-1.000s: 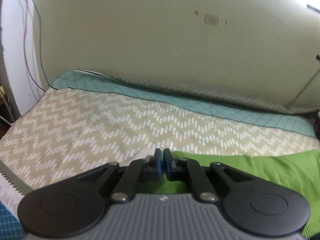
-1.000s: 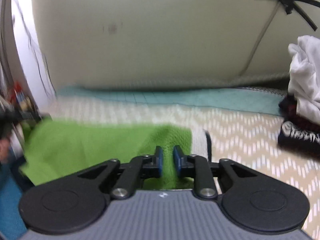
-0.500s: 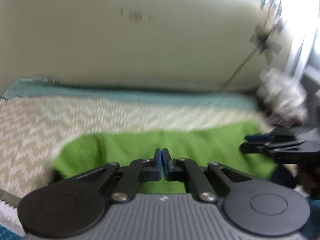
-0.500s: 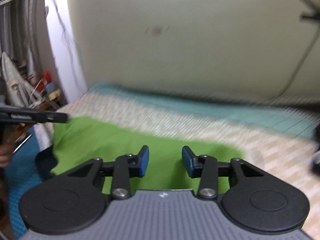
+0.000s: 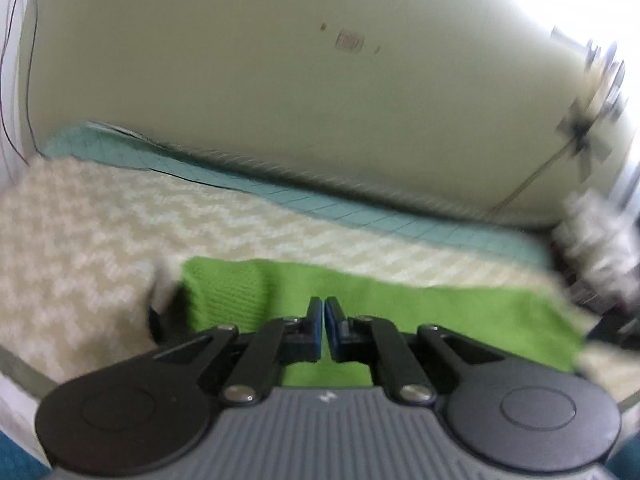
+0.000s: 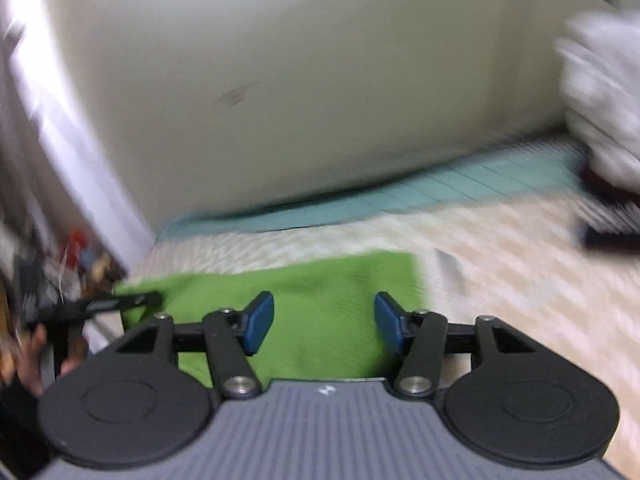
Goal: Fold small clothes
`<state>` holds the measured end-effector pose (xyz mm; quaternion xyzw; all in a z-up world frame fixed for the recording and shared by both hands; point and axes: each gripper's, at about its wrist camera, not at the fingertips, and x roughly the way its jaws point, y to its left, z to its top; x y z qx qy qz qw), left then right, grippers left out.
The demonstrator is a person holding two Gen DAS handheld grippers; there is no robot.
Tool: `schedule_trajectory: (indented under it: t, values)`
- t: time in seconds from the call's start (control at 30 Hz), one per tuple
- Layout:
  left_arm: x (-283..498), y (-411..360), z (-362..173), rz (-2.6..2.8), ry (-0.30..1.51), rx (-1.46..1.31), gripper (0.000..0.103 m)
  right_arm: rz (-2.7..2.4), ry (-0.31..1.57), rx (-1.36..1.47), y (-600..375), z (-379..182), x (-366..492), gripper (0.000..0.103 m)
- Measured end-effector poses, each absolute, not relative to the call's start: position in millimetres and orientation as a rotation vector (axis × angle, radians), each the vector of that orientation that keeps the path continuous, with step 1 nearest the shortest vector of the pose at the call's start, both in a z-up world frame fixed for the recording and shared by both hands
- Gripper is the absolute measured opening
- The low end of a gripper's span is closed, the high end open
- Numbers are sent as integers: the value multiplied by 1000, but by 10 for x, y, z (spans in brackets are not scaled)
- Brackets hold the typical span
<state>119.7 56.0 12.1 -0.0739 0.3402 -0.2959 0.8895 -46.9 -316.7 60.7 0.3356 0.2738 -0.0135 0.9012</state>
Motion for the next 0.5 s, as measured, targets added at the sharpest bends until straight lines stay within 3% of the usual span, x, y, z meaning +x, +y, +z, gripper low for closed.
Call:
schedule_trajectory:
  t: [0.03,0.07,0.2,0.37,0.43,0.47,0.5]
  values:
    - [1181,547,149,-655,704,-193,4,-32,574,763,-3247,548,-566,52]
    - [1129,518,196,-705,701,-226,4,-32,585,818,-3302,491,-640,65]
    - [1018,170,116,-859,731,-259,3,-56,629,929,-3348,304,-713,65]
    - [1057,-189,-374,-859,891,-243,3,11,628,953,-3152,262,-507,65]
    - [960,-176,-437,-872,846,-270,3,0,640,931,-3058,258,-375,54]
    - [932,-168,-410,-866,854,-277,3,7,668,945,-3015,260,-311,39]
    - [935,-167,-398,-861,868,-289,3,8,666,953,-2960,306,-262,39]
